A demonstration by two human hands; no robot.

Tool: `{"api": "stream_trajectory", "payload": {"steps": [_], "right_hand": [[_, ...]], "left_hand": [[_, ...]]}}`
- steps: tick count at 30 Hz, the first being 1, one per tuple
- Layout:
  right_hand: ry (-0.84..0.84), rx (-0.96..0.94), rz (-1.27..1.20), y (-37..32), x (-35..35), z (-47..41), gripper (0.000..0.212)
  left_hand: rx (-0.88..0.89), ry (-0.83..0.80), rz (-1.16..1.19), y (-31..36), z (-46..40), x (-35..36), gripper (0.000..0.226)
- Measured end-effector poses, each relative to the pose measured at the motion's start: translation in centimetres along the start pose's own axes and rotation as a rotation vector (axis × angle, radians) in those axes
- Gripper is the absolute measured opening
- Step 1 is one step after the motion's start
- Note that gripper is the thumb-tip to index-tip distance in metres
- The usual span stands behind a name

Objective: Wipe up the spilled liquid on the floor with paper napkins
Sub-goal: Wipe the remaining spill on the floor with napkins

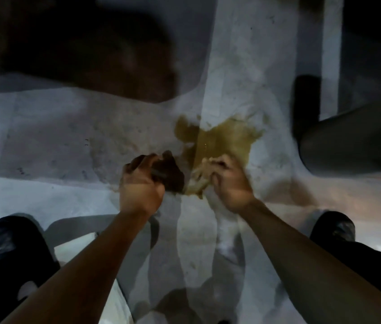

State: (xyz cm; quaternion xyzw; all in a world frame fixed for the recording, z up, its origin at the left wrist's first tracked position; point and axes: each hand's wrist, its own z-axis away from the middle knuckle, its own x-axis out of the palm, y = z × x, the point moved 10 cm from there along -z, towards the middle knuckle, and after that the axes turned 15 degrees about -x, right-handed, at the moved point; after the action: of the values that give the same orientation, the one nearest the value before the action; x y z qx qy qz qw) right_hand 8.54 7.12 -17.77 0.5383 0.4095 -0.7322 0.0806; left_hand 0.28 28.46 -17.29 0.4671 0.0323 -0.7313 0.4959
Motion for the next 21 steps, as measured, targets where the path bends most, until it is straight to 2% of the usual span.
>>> {"api": "stream_trajectory", "payload": {"steps": [2, 4, 5, 7, 8, 10, 13, 14, 16, 19, 21], "right_hand": [[0.230, 0.159, 0.026, 3.7, -4.3, 0.5, 0.042], [0.352, 0.342, 0.035, 8.0, -7.6, 1.7, 0.040], [0.332, 0.451, 0.057, 10.2, -8.1, 2.4, 0.038], [0.190, 0.630, 0.099, 13.1, -7.2, 4.2, 0.036], [0.161, 0.627, 0.107, 12.9, -6.2, 4.5, 0.034], [0.164, 0.493, 0.065, 9.8, -3.8, 4.1, 0.028], [0.009, 0.418, -0.014, 4.4, -0.2, 2.5, 0.037], [-0.005, 0.423, -0.049, 3.3, 0.2, 2.2, 0.035], [0.079, 0.523, -0.291, 3.0, 0.6, 2.2, 0.024], [0.379, 0.715, -0.955, 3.1, -0.2, 3.9, 0.027], [0.540, 0.734, -1.258, 2.6, -2.2, 4.7, 0.025]], "left_hand": [[0.019, -0.005, -0.025, 0.7, 0.3, 0.8, 0.063], [0.049, 0.011, -0.042, 1.9, 0.3, 0.9, 0.068], [0.060, 0.021, -0.057, 2.6, 0.2, 0.8, 0.067], [0.087, 0.039, -0.095, 4.0, 0.1, 0.6, 0.055], [0.093, 0.047, -0.109, 4.5, 0.0, 0.6, 0.047], [0.081, 0.034, -0.073, 5.0, 0.3, 0.8, 0.040], [0.049, -0.013, 0.018, 5.5, 1.8, 1.4, 0.048], [0.007, -0.036, 0.072, 5.9, 2.6, 1.3, 0.047], [-0.058, -0.066, 0.159, 6.2, 3.5, 1.1, 0.042], [-0.019, 0.028, 0.200, 7.1, 4.6, -0.3, 0.037], [0.013, 0.080, 0.178, 7.9, 5.4, -1.1, 0.040]]}}
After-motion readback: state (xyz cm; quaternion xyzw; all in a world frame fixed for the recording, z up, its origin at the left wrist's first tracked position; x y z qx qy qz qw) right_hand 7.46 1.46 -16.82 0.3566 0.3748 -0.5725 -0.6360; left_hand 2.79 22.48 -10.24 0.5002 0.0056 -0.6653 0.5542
